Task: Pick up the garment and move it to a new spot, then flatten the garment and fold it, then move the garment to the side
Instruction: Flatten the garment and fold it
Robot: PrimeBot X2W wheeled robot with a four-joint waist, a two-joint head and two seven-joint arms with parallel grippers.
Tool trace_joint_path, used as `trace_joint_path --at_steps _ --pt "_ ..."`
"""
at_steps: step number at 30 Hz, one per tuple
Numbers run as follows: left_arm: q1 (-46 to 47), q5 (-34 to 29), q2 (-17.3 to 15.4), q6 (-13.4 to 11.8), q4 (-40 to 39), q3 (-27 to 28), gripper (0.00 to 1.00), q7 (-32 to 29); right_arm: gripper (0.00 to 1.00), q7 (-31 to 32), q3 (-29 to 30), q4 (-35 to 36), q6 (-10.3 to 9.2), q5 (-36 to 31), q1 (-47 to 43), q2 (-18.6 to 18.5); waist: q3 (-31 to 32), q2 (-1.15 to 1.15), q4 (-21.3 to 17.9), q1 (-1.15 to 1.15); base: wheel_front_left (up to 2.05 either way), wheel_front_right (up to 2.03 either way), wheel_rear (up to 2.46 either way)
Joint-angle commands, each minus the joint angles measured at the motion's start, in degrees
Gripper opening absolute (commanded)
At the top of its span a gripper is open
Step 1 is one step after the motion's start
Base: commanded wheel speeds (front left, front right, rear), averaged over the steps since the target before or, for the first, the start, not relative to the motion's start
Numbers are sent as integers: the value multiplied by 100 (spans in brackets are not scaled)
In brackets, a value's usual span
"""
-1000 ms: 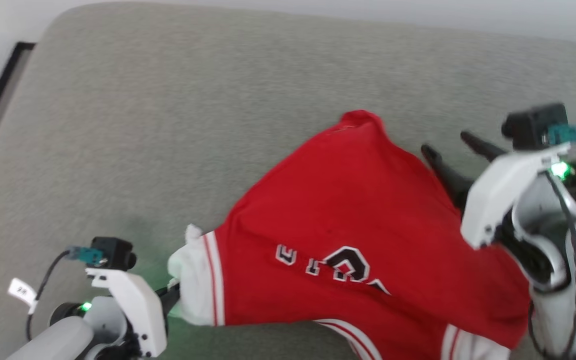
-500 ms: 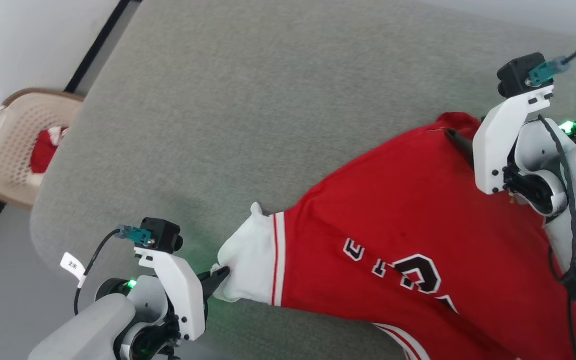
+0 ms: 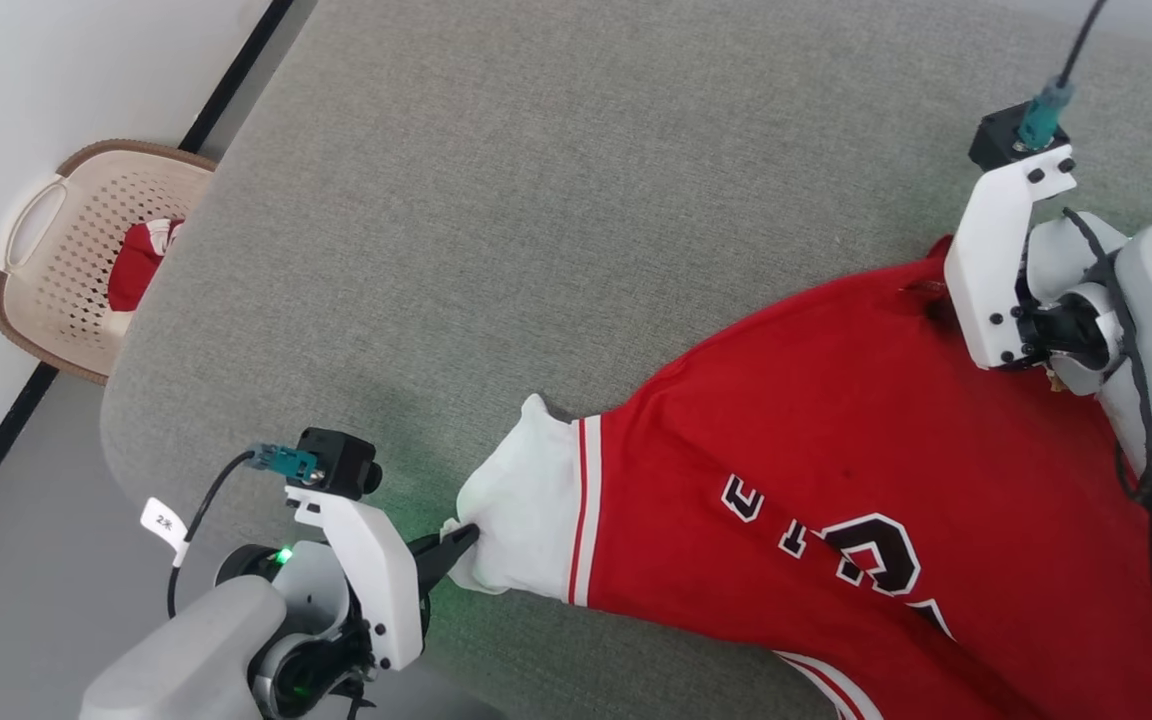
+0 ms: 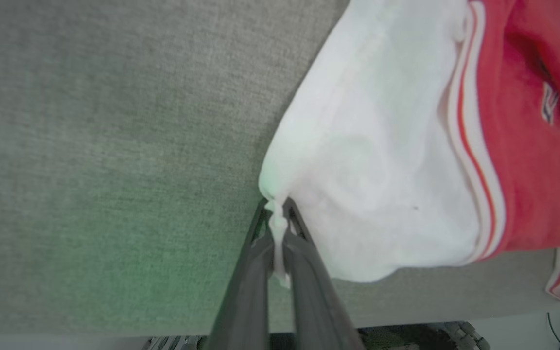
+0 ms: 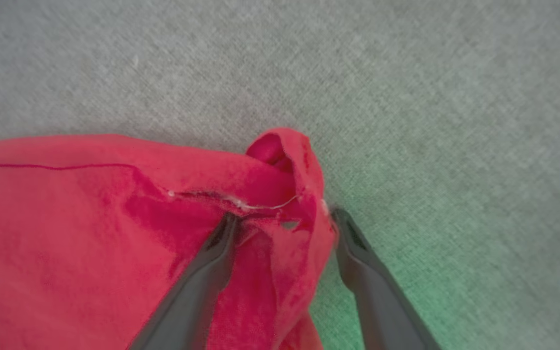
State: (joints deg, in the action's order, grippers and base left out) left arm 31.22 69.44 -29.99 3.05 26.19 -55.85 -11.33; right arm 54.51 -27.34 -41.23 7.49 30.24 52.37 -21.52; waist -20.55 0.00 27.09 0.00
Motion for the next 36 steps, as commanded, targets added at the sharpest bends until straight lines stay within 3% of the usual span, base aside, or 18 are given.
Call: trace_joint_path --at_steps 1,9,22,28,36 --pt "59 -60 18 1 61 -5 0 -9 0 221 -201 -482 0 17 -676 15 13 0 -35 0 0 0 0" --pt "455 -23 -472 116 -50 164 0 -270 0 -305 12 116 -3 445 103 -76 221 0 -463 0 0 0 0" --pt "1980 -331 -1828 -291 -896 634 0 -1299 0 -678 564 1649 -2 645 278 -335 736 0 -1435 0 0 0 0" --pt "2819 -476 -2001 -273 -927 781 0 -1784 0 -557 1292 2212 -2 463 231 -296 935 0 -1777 0 0 0 0" --pt "3715 -674 -1786 -100 -525 826 0 -2053 0 -254 1974 2746 -2 104 225 -106 996 0 -2061 0 0 0 0"
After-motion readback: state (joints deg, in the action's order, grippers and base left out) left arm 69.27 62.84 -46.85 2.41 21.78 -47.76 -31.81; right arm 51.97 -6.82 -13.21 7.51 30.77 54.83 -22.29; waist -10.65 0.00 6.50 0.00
